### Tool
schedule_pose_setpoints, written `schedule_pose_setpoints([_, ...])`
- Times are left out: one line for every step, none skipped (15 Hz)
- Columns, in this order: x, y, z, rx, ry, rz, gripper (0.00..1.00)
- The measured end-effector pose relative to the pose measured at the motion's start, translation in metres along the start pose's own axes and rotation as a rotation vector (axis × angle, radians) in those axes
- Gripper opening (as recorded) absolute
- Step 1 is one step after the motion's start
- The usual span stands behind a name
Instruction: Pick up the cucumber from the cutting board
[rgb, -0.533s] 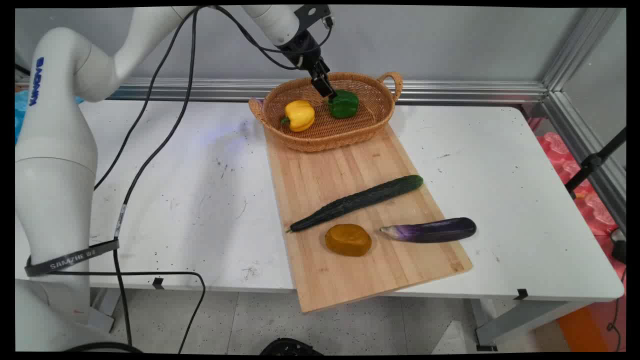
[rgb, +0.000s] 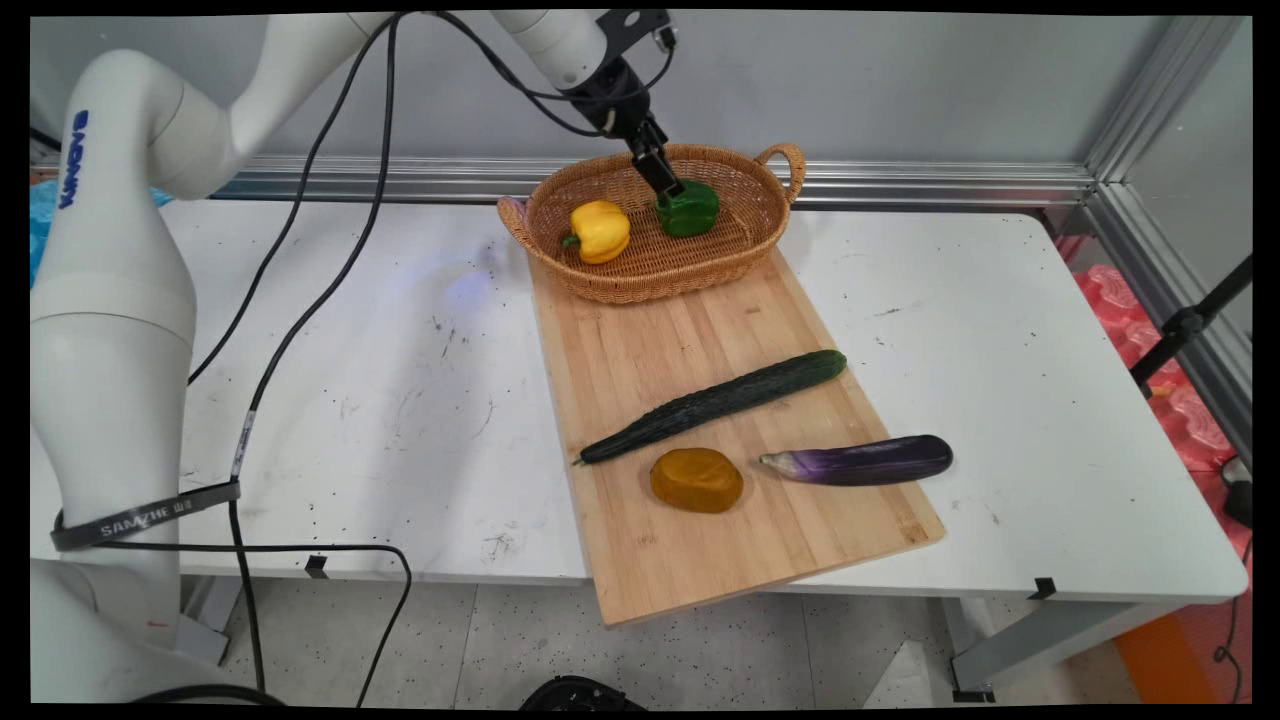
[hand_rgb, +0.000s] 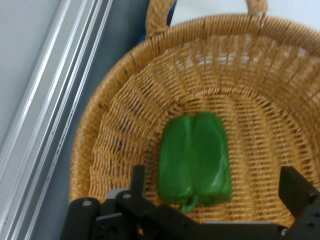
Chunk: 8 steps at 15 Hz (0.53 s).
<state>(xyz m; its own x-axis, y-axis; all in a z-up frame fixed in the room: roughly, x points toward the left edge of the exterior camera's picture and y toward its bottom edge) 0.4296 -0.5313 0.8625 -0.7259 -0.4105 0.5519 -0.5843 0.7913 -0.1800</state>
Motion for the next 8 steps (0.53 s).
schedule_pose_setpoints([0.005,0.003,-0.002,0.001,0.003,-0.004,1.00])
schedule_pose_setpoints([0.011,0.006,-0.005,0.003,0.007,-0.008,1.00])
schedule_pose_setpoints([0.018,0.010,-0.009,0.004,0.011,-0.012,1.00])
schedule_pose_setpoints([0.027,0.016,-0.012,0.003,0.016,-0.017,1.00])
schedule_pose_setpoints([0.036,0.022,-0.017,0.000,0.020,-0.021,1.00])
schedule_pose_setpoints([0.043,0.028,-0.021,-0.005,0.023,-0.026,1.00])
schedule_pose_setpoints([0.051,0.036,-0.025,-0.012,0.026,-0.034,1.00])
schedule_pose_setpoints([0.059,0.044,-0.031,-0.021,0.028,-0.042,1.00])
